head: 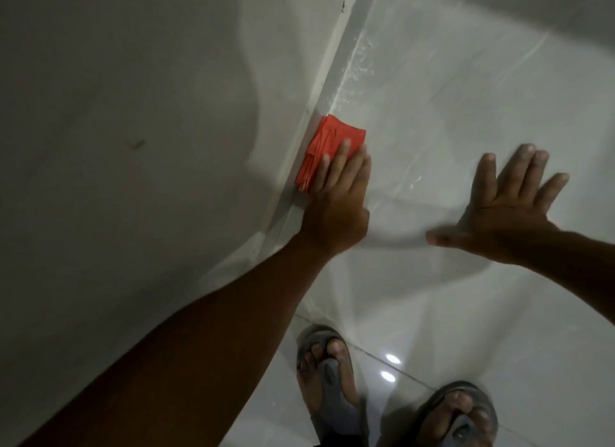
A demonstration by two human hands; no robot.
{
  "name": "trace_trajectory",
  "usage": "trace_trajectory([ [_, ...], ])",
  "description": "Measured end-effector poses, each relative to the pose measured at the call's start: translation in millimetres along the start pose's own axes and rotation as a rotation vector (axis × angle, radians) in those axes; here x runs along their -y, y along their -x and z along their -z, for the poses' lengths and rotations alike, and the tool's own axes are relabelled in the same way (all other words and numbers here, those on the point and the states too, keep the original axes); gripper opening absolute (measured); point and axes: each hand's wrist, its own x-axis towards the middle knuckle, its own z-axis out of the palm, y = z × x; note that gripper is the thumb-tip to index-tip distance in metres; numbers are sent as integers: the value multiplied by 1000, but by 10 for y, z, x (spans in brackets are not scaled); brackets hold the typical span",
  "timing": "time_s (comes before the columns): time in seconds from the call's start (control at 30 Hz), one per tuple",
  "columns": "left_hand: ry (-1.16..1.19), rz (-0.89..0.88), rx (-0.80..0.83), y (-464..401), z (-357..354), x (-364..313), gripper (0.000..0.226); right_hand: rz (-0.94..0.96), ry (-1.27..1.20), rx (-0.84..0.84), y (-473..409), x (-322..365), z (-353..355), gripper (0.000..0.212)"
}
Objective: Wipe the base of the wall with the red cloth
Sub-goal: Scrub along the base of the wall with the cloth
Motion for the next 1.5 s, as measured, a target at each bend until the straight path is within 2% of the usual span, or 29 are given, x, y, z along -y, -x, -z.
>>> trace_trajectory([
  [0.07, -70, -63, 35, 119, 35, 80, 79, 74, 22, -167, -33, -99, -109, 141],
  [0.2, -83, -118, -53, -298, -8, 356, 77, 167, -25, -526, -136, -224, -344, 111],
  [0.3, 39, -20, -103, -341, -133, 233, 78, 188, -36, -613, -151, -239, -419, 105],
  [0.4, 78, 138, -80, -165, -125, 66, 78, 175, -51, -619, -160, -248, -372, 104],
  [0.53, -6, 138, 40, 157, -34, 70, 80, 155, -55, -596, -155, -245, -376, 104],
  [0.7, 5, 103, -55, -923, -52, 89, 74, 157, -44, -614, -195, -255, -391, 104],
  [0.77, -6, 126, -61, -1082, -93, 56, 74, 156, -45, -644, -195, -264, -400, 103],
  [0.97, -13, 101, -4, 38, -24, 150, 78, 159, -50, -644, -176, -260, -383, 102],
  [1.07, -7, 56, -38, -434, 5, 162, 69, 173, -36, -645, -183, -277, -379, 102],
  [1.17, -7, 84, -27, -1130, -17, 89, 64, 169, -20, -670, -186, -283, -398, 101],
  [1.23, -24, 76, -63, -1269, -37, 79, 60, 165, -19, -693, -195, -290, -412, 100],
  [1.37, -38, 68, -141, -570, -86, 140, 60, 171, -13, -695, -208, -279, -405, 100],
  [1.43, -80, 27, -125, -167, -144, 195, 55, 164, -23, -680, -198, -285, -394, 101],
  [1.5, -104, -20, -130, -201, -202, 291, 54, 164, -28, -673, -209, -288, -388, 101],
])
